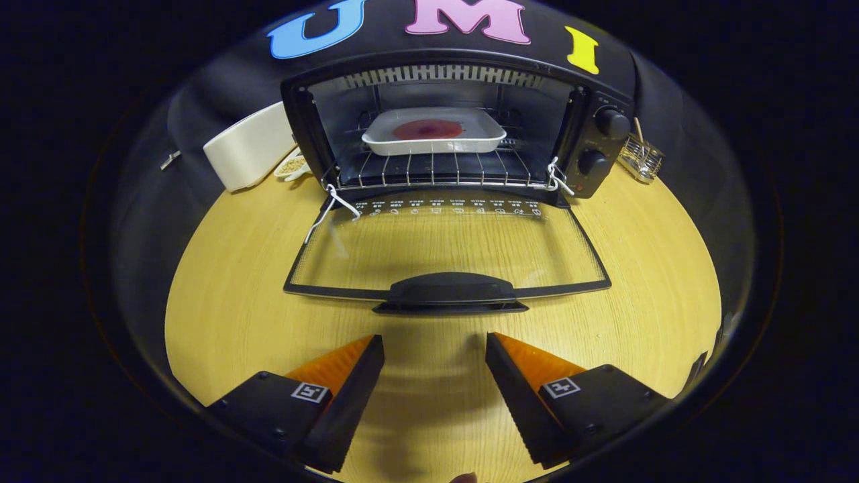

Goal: Open the toaster oven, put the food inside, and close the toaster oven door.

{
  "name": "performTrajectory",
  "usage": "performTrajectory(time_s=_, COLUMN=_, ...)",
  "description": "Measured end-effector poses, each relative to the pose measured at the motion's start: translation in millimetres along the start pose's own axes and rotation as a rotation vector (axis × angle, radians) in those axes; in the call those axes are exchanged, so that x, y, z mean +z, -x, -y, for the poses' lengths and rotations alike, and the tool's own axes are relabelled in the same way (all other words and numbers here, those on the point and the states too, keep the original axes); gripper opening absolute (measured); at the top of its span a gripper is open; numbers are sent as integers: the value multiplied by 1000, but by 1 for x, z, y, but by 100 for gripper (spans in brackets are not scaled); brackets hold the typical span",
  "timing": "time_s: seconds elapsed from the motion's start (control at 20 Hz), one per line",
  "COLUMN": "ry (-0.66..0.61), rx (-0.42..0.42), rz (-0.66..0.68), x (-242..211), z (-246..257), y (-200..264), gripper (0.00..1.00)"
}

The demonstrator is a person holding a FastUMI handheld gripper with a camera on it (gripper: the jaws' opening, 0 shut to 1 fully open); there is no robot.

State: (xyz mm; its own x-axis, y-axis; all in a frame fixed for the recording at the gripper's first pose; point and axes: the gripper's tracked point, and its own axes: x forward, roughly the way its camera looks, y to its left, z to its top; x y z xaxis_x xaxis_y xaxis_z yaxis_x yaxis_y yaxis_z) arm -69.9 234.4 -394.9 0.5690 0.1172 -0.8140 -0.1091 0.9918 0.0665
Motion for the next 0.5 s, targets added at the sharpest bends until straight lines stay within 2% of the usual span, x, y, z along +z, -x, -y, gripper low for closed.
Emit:
performTrajectory(time_s=0.2, ry=-34, rx=-40, rz=-13, x=12, z=-2, y=-14, gripper=100)
performTrajectory(time_s=0.5, ry=-36, rx=-37, rz=15, x=17, z=-1, y=0, gripper=100)
